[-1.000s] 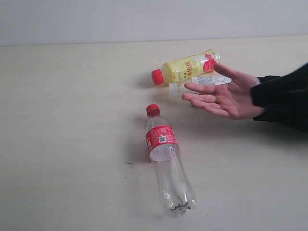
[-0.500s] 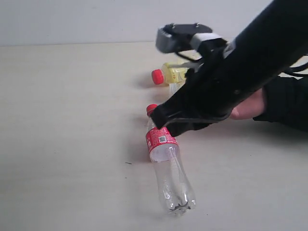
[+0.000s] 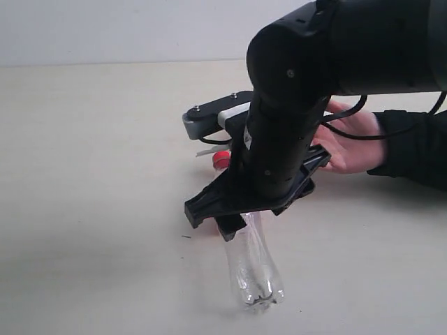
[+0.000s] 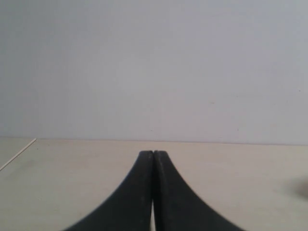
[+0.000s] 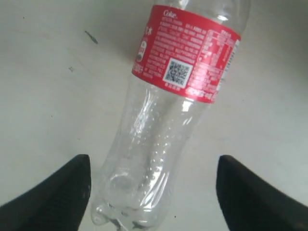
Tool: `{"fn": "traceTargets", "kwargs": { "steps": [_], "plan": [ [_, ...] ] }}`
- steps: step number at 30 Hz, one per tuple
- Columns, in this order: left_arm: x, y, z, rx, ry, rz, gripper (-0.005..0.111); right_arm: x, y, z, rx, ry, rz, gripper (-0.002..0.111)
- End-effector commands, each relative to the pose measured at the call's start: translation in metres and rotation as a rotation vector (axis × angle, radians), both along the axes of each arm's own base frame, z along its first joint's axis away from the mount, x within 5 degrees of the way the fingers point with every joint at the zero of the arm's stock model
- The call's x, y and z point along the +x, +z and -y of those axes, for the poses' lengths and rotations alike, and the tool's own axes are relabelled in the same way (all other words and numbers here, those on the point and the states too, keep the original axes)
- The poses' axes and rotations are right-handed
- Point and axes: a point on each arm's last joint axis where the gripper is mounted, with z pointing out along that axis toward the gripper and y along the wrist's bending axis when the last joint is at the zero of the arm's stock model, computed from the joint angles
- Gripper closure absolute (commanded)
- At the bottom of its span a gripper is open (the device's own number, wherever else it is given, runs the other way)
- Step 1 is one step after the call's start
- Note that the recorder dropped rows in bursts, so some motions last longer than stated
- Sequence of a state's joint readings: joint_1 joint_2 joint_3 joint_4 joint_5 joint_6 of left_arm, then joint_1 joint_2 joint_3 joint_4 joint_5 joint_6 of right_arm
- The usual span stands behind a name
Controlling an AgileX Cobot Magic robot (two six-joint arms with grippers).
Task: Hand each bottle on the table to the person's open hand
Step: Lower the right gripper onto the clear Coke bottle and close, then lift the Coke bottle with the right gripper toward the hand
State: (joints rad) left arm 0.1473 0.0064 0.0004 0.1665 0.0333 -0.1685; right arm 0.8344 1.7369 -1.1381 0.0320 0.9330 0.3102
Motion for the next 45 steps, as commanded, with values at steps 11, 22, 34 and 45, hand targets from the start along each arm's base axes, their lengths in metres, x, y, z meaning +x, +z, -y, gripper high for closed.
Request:
{"fn": "traceTargets", "kwargs": {
  "steps": [11, 22, 34, 45],
  "plan": [
    [-0.001, 0.001, 0.0, 0.011, 0.003, 0.009, 0.107, 0.015, -0.032, -0.016, 0.034, -0.048, 0.04, 0.035],
    [-0.001, 0.001, 0.0, 0.011, 0.003, 0.009, 0.107, 0.021, -0.056, -0.02, 0.012, -0.093, 0.038, 0.035],
    [-0.001, 0.001, 0.0, 0.011, 0.003, 0.009, 0.107, 0.023, -0.059, -0.021, 0.011, -0.119, 0.051, 0.036],
    [-0.001, 0.001, 0.0, 0.011, 0.003, 0.009, 0.107, 0.023, -0.067, -0.021, -0.011, -0.118, 0.036, 0.035]
  ]
}}
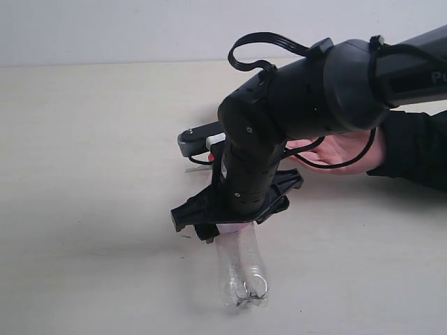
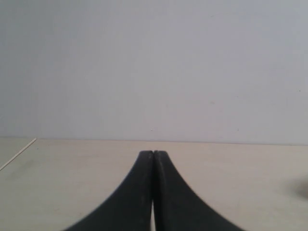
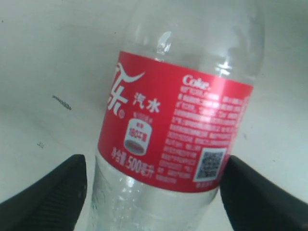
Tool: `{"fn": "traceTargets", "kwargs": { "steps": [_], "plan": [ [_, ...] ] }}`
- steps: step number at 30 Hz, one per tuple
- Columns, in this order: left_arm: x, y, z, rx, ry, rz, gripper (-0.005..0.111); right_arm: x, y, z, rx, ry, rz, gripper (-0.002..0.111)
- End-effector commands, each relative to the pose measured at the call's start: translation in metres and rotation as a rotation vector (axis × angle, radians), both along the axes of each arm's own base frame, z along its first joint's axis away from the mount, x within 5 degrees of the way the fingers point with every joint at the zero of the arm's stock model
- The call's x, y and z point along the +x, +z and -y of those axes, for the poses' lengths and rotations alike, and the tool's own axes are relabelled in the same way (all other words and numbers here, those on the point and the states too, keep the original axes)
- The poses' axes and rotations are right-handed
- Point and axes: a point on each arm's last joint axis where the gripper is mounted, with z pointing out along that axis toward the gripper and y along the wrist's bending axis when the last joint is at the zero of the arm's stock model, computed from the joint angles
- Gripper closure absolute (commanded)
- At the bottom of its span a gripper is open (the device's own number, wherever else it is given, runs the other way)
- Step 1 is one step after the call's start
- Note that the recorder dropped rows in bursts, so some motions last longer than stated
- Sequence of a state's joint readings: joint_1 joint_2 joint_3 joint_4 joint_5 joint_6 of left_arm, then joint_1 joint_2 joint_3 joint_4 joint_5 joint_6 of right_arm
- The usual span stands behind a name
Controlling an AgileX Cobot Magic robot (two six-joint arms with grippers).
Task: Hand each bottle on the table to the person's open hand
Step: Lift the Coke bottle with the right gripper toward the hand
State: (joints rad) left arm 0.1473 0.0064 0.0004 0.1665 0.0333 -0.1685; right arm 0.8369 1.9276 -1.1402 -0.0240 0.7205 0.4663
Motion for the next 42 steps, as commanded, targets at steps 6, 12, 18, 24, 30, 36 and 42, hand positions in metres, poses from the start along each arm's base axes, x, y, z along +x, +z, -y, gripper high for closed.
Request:
{"fn": "traceTargets", "kwargs": {
  "steps": [6, 12, 18, 24, 30, 36, 42],
  "plan": [
    [-0.001, 0.001, 0.0, 0.011, 0.003, 0.009, 0.107, 0.002, -0.008, -0.002, -0.015, 0.006, 0.002, 0.034],
    [-0.001, 0.001, 0.0, 0.011, 0.003, 0.009, 0.107, 0.002, -0.008, -0.002, -0.015, 0.006, 0.002, 0.04],
    [-0.001, 0.001, 0.0, 0.011, 0.003, 0.009, 0.107, 0.002, -0.009, 0.0, -0.028, 0.006, -0.009, 0.07],
    [-0.001, 0.001, 0.0, 0.011, 0.003, 0.009, 0.107, 0.001, -0.009, 0.0, -0.039, 0.034, -0.011, 0.108],
    [-0.001, 0.001, 0.0, 0.011, 0.003, 0.009, 0.107, 0.002, -0.006, 0.0, -0.048, 0.054, -0.006, 0.108],
    [-0.001, 0.001, 0.0, 0.011, 0.003, 0.009, 0.107, 0.0, 0.071, -0.005, 0.034, 0.088, 0.004, 0.108],
    [-0.001, 0.001, 0.0, 0.011, 0.003, 0.009, 0.107, -0.019, 0.14, 0.021, 0.063, 0.113, 0.093, 0.108]
  ]
}}
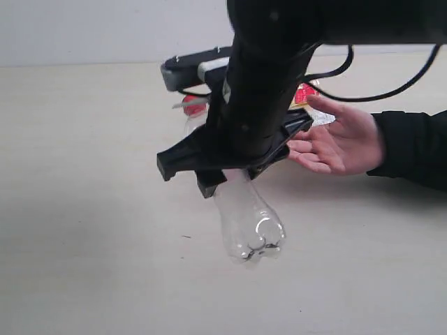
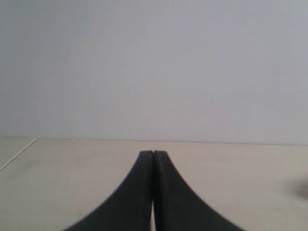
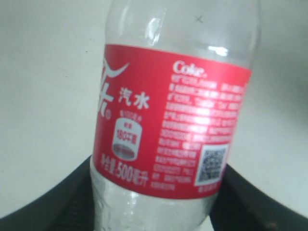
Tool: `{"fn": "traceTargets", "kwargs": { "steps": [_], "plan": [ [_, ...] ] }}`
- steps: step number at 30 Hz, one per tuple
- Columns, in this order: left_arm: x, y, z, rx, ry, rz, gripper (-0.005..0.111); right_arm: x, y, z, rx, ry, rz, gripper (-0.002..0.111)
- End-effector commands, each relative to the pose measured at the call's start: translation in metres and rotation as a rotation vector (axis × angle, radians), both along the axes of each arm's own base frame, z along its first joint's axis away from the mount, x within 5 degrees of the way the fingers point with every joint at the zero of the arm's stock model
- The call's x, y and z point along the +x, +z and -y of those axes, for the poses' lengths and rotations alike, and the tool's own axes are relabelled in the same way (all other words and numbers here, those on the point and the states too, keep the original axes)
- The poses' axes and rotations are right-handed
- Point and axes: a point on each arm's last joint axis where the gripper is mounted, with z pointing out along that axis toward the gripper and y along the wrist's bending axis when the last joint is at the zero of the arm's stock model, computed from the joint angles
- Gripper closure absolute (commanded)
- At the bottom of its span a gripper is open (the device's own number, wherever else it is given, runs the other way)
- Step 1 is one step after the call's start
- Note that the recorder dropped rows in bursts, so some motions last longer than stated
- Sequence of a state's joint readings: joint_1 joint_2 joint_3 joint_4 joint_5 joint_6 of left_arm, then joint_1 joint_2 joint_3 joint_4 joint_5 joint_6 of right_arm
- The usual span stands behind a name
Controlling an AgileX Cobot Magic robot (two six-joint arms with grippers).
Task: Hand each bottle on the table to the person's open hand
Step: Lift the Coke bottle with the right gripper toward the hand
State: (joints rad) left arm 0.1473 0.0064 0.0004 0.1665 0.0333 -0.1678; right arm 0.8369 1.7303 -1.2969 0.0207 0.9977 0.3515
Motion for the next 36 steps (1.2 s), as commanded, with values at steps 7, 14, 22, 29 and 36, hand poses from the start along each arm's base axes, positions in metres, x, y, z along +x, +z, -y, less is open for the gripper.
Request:
{"fn": "traceTargets", "kwargs": {
  "steps": [7, 14, 22, 29, 36],
  "plan": [
    [-0.001, 0.001, 0.0, 0.01, 0.003, 0.009, 0.107, -0.028, 0.087, 0.062, -0.056, -0.022, 0.157, 0.108],
    [-0.001, 0.001, 0.0, 0.01, 0.003, 0.009, 0.107, -0.022, 0.117, 0.111, -0.005, -0.113, 0.245, 0.108],
    [-0.001, 0.001, 0.0, 0.01, 0.003, 0.009, 0.107, -0.001, 0.106, 0.139, 0.005, -0.167, 0.171, 0.108],
    [-0.001, 0.001, 0.0, 0.01, 0.003, 0.009, 0.107, 0.015, 0.074, 0.141, -0.066, -0.149, 0.078, 0.108],
    [-0.001, 0.001, 0.0, 0.01, 0.003, 0.009, 0.107, 0.037, 0.039, 0.13, -0.116, -0.143, -0.003, 0.108]
  ]
}}
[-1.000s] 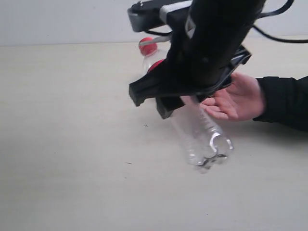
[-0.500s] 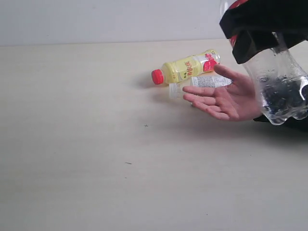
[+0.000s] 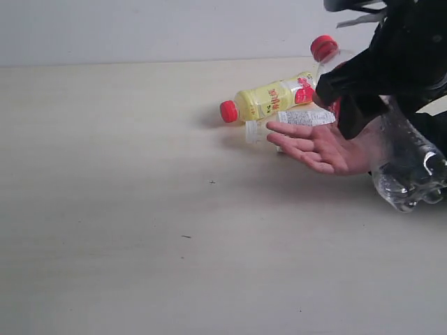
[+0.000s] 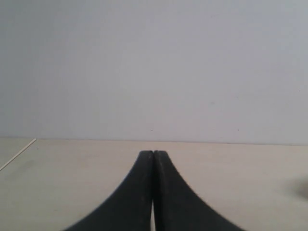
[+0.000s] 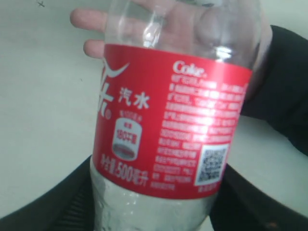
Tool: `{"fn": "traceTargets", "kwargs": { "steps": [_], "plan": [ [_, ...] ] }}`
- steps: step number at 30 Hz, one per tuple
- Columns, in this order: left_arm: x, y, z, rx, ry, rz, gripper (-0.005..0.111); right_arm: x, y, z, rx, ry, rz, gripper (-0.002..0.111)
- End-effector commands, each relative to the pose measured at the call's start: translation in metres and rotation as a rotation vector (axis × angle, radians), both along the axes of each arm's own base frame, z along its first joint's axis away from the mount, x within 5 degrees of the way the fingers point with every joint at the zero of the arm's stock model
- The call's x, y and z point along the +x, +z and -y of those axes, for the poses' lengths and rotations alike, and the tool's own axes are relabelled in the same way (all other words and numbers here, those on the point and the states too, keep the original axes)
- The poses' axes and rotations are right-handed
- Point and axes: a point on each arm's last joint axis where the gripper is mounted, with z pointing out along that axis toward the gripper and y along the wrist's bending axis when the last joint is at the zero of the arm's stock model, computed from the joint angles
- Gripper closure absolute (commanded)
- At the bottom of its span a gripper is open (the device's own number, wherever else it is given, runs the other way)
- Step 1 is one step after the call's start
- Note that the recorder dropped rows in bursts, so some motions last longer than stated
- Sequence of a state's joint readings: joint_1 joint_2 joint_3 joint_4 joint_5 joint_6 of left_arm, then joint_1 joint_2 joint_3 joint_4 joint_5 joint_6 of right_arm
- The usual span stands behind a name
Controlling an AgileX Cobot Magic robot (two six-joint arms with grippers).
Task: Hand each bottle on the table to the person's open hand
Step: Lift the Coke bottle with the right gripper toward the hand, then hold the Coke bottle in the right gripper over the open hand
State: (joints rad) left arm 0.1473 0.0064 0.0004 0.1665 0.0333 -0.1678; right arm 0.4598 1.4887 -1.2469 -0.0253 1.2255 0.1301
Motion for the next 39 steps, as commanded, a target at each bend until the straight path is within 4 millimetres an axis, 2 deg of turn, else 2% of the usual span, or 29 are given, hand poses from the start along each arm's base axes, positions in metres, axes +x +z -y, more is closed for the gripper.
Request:
{"fn": "traceTargets", "kwargs": {
  "steps": [1, 4, 8, 13, 18, 22, 27, 35, 39],
  "plan": [
    [-0.001, 0.001, 0.0, 0.01, 0.003, 0.009, 0.107, 0.017, -0.025, -0.006, -0.026, 0.005, -0.041, 0.108],
    [-0.001, 0.001, 0.0, 0.01, 0.003, 0.009, 0.107, 0.024, -0.039, -0.009, -0.041, 0.021, -0.072, 0.108],
    [-0.001, 0.001, 0.0, 0.01, 0.003, 0.009, 0.107, 0.033, -0.048, -0.011, -0.054, 0.03, -0.038, 0.108],
    [-0.001, 0.001, 0.0, 0.01, 0.003, 0.009, 0.107, 0.039, -0.048, -0.013, -0.044, 0.038, 0.02, 0.108],
    [-0.001, 0.001, 0.0, 0.01, 0.003, 0.009, 0.107, 0.04, -0.054, -0.004, -0.109, 0.052, 0.037, 0.108],
    [-0.001, 0.001, 0.0, 0.01, 0.003, 0.009, 0.107, 0.045, -0.056, 0.003, -0.086, 0.021, 0.054, 0.108],
    [-0.001, 0.001, 0.0, 0.01, 0.003, 0.009, 0.107, 0.049, -0.057, 0.001, -0.051, 0.02, 0.085, 0.108],
    [-0.001, 0.001, 0.0, 0.01, 0.003, 0.009, 0.107, 0.055, -0.083, -0.005, -0.06, 0.051, -0.007, 0.108],
    [-0.001, 0.001, 0.0, 0.01, 0.003, 0.009, 0.107, 0.057, -0.09, -0.005, -0.066, 0.052, -0.024, 0.108]
  ]
}}
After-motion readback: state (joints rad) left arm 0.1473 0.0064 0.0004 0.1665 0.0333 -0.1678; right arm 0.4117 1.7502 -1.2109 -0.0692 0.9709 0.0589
